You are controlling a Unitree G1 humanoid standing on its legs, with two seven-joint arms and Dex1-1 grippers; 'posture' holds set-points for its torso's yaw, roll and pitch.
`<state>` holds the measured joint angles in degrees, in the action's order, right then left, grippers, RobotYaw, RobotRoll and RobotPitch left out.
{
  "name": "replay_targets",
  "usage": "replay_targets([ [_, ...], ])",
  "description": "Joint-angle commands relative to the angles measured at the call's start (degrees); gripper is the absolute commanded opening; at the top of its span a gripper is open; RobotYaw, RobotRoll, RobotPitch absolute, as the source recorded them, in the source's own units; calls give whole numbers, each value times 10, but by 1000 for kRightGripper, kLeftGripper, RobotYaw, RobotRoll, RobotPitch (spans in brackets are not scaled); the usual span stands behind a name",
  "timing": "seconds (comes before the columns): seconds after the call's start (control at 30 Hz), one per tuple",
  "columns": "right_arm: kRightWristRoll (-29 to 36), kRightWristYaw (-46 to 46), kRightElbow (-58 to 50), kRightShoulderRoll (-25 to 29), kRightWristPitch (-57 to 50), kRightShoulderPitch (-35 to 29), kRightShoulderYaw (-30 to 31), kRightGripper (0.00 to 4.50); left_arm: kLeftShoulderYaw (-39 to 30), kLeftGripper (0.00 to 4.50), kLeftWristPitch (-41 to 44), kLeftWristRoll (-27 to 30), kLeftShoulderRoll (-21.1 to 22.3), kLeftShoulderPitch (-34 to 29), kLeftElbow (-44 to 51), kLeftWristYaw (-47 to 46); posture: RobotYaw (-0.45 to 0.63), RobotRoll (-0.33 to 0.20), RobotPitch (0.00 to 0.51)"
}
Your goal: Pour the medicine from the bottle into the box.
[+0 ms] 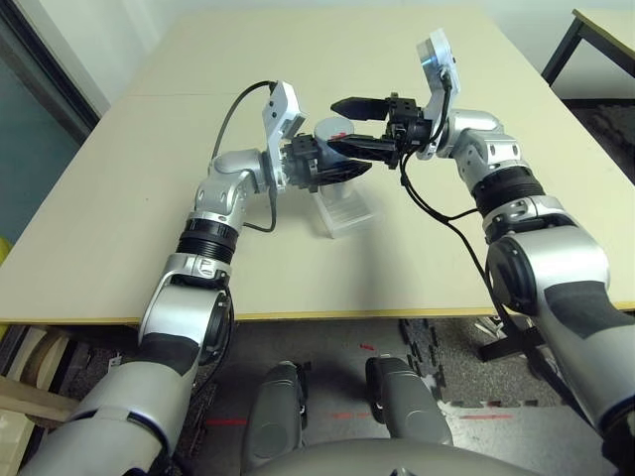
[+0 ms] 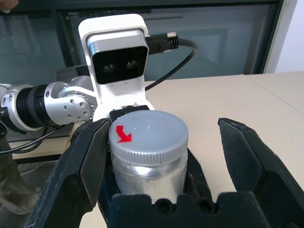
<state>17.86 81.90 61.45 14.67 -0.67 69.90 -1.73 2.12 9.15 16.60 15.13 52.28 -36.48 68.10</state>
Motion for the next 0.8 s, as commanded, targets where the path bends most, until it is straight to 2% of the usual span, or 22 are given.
replay_targets([
  [0.03, -16, -19, 11, 3, 14, 11, -7, 4500, -2, 2668, -3, 0, 3, 6, -2, 0, -217, 0, 74],
  [0.8, -76, -121, 75, 98, 56, 12, -30, 4500, -10, 2668, -9, 2, 7, 8, -8, -4, -215, 0, 73],
])
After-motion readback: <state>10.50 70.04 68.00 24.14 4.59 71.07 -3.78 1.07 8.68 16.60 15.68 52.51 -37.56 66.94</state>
